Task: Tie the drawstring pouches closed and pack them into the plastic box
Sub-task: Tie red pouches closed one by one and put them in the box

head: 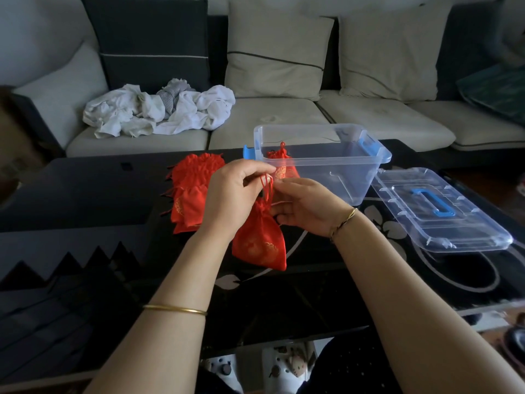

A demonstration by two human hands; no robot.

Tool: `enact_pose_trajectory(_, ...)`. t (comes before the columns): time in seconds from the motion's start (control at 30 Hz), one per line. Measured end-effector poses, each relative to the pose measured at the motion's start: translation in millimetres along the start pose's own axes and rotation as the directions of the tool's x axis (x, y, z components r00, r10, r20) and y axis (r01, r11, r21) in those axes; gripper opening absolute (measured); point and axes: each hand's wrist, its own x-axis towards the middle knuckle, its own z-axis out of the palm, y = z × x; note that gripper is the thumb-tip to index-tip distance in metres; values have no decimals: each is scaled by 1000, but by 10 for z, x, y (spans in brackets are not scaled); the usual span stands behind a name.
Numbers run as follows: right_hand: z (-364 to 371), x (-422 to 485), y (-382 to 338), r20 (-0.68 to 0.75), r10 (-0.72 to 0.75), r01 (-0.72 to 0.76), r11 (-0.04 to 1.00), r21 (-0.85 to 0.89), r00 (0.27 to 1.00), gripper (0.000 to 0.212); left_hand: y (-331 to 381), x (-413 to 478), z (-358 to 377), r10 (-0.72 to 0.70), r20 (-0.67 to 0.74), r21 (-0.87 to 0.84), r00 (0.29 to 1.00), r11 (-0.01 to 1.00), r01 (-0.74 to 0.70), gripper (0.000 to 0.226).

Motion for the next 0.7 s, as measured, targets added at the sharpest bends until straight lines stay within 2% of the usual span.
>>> enact_pose_trajectory(0.13,-41,-2,-6,-136,-62,48,994,-103,989,29,1,7,-57,-182,81,-168,980,967,194,18)
enact_pose_trajectory(0.2,-56,-8,-5,-186,-96,84,994,-73,978,31,-12,-1,-80,-307,157,-189,938,923,334,16)
enact_pose_trajectory(0.3,-63,-13,1,-219,-108,125,990,65,970,29,-35,-24,-90,-448,202,-179,871,857,483,13)
enact_pose_trajectory(0.4,-52,24,37,-228,-153,209,947,246,961,39,-57,-23,-61,-468,164,-2,868,880,475,23)
enact_pose_trajectory(0.47,-41,70,67,-172,-157,210,910,358,972,39,-73,-11,-18,-515,147,62,845,857,512,29)
enact_pose_trajectory(0.53,-50,112,104,-135,-124,172,883,437,983,31,-85,14,19,-593,112,-32,797,800,600,31)
enact_pose_trajectory(0.6,-81,140,146,-163,-74,139,889,437,984,33,-64,41,31,-646,92,-248,758,722,646,31)
enact_pose_trajectory(0.7,-117,157,208,-257,-38,119,944,307,966,37,-26,50,25,-612,135,-563,780,600,568,35)
